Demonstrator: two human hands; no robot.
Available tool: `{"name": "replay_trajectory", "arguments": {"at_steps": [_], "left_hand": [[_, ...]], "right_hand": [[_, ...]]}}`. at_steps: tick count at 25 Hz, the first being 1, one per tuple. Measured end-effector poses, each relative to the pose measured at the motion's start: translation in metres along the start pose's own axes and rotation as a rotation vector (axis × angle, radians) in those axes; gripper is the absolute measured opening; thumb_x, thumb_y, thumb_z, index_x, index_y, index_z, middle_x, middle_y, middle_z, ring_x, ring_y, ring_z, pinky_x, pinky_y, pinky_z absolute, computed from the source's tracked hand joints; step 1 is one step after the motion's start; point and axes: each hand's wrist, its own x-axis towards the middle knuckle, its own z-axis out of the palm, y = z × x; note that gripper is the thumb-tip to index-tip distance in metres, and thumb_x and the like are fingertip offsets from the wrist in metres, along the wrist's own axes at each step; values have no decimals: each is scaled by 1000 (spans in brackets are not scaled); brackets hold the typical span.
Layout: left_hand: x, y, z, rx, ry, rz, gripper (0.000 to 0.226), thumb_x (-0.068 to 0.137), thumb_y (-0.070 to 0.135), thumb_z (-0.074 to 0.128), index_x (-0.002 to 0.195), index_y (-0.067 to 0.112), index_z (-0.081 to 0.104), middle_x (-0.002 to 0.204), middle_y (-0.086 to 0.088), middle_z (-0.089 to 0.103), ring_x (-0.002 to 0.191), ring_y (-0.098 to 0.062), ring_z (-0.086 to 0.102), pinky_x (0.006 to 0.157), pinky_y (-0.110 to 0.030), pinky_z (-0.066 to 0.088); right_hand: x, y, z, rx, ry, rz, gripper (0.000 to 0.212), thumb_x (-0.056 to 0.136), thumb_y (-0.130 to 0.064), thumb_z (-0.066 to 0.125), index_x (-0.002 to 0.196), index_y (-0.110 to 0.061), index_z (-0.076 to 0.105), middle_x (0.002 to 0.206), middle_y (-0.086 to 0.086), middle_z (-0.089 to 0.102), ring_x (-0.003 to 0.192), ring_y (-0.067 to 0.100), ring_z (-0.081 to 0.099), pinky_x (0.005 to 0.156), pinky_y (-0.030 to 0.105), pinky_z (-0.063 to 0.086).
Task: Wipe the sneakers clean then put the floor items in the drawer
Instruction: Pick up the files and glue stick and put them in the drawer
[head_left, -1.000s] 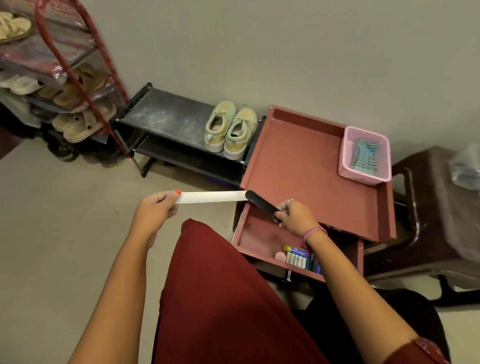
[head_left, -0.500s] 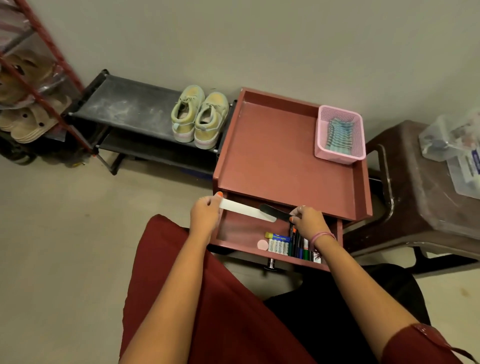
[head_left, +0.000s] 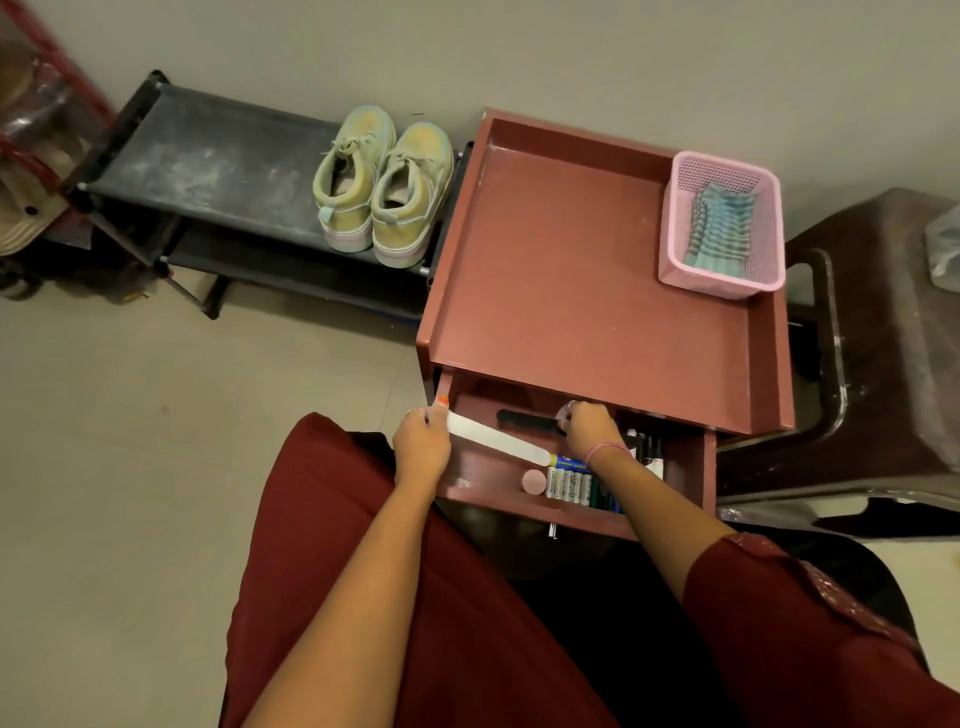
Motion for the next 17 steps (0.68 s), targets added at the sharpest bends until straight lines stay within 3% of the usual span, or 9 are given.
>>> {"name": "replay_trajectory", "arguments": {"at_steps": [3, 6, 11, 17], "left_hand": [[5, -1, 5, 6, 18, -56, 42, 99, 43, 42, 66, 16, 45, 79, -12, 58, 79, -28, 57, 78, -46, 49], [10, -4, 8, 4, 32, -85, 42, 99, 43, 40, 66, 18, 45, 80, -12, 56, 77, -26, 54, 79, -46, 50], [14, -8, 9, 40, 33, -86, 41, 100, 39, 40, 66, 17, 44, 79, -19, 56, 79, -32, 56, 76, -45, 49], [15, -9, 7, 52, 32, -96, 41, 100, 40, 40, 74, 10, 50, 78, -13, 56, 74, -27, 53, 74, -45, 50]], "right_hand": [[17, -9, 11, -55, -90, -38, 21, 92, -3, 45, 102, -8, 62, 106, 20, 64, 96, 36, 59, 80, 37, 44], [33, -12, 17, -50, -170, -29, 18, 87, -2, 43, 92, -11, 58, 110, 22, 62, 100, 34, 58, 85, 35, 43], [47, -11, 29, -74, -194, -6, 31, 93, -7, 43, 117, -8, 63, 123, 18, 59, 113, 34, 55, 93, 32, 43], [53, -13, 43, 1, -194, 36, 31, 90, -2, 45, 114, -2, 65, 122, 17, 62, 113, 32, 57, 98, 31, 43]]}}
